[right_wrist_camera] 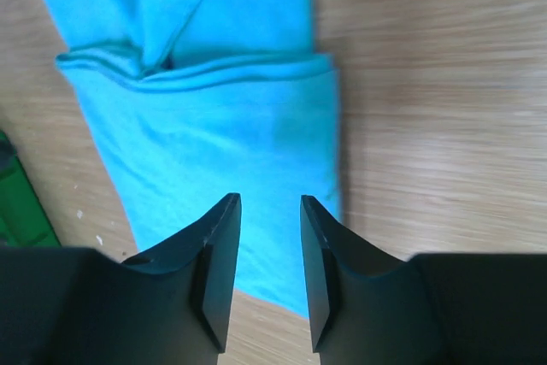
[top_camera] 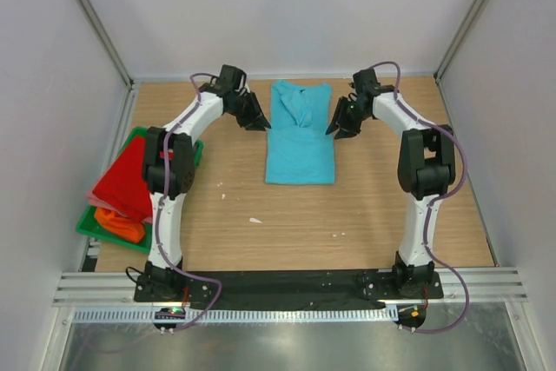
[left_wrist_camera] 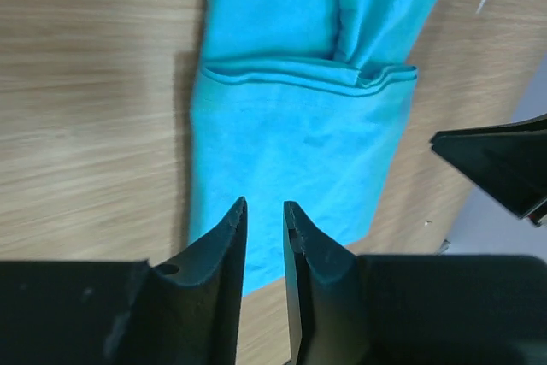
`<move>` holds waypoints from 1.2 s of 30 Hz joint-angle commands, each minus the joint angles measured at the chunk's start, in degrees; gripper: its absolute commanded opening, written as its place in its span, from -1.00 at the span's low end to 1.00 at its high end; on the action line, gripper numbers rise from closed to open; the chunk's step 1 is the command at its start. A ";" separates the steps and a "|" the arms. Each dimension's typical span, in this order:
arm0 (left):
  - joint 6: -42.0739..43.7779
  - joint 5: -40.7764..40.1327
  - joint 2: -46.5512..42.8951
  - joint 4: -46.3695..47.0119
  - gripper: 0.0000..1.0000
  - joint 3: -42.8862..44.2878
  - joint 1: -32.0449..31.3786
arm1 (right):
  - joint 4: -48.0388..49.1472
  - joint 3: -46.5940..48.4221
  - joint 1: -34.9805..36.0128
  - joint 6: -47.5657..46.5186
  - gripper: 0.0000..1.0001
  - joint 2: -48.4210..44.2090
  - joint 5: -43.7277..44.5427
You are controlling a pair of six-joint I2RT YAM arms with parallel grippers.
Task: Fold and stack the t-shirts
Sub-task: Fold the tshirt
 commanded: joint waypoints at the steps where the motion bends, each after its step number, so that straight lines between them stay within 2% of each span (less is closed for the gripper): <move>1: -0.42 6.04 -1.45 5.79 -0.56 -2.81 -3.75 | 11.28 -4.64 3.53 3.39 -0.22 -5.66 -3.81; 4: -5.25 11.21 0.31 14.13 -0.65 -5.54 -5.07 | 17.90 -7.55 3.71 9.00 -0.51 -3.55 -9.10; 5: -6.05 12.02 1.53 15.63 -0.67 -5.63 -5.24 | 21.40 -7.64 3.62 9.99 -0.69 -2.42 -11.99; 8: -8.16 13.70 3.38 20.82 -0.71 -6.07 -5.25 | 27.48 -7.64 3.71 14.55 -0.82 1.28 -15.86; 10: -8.51 14.05 4.35 21.01 -0.73 -5.98 -5.16 | 29.77 -7.03 3.45 16.14 -0.84 4.09 -16.85; 13: -6.60 13.52 4.88 19.53 -0.74 -6.95 -4.98 | 27.42 -5.36 1.96 16.24 -0.85 6.56 -16.50; 15: -3.18 11.86 3.66 14.46 -0.73 -6.95 -5.07 | 24.97 -4.84 0.99 12.65 -0.85 6.21 -15.63; 16: 1.54 10.81 2.78 11.72 -0.70 -6.51 -5.33 | 20.69 -4.31 0.46 10.46 -0.85 5.08 -14.58; 19: 6.68 8.25 -2.91 4.85 -0.52 -8.08 -6.12 | 13.29 -2.90 0.10 3.68 -0.83 0.61 -11.32; 21: 7.39 8.42 -6.35 5.36 -0.47 -13.87 -6.48 | 14.57 -7.01 0.28 5.59 -0.77 -3.35 -11.31; 23: 6.52 9.47 -10.14 7.03 -0.47 -19.39 -7.00 | 15.20 -9.04 1.15 6.22 -0.57 -6.96 -13.06; 26: 5.55 10.62 -11.81 8.88 -0.53 -23.11 -8.23 | 10.64 -11.24 3.26 2.88 -0.42 -9.25 -12.72; 31: 1.60 10.89 -12.96 13.44 -0.56 -29.27 -9.64 | 14.21 -21.34 4.85 3.92 -0.48 -12.59 -17.20; 36: 2.56 7.02 -11.38 12.57 -0.62 -31.99 -9.55 | 16.51 -30.14 3.98 1.91 -0.61 -15.15 -15.36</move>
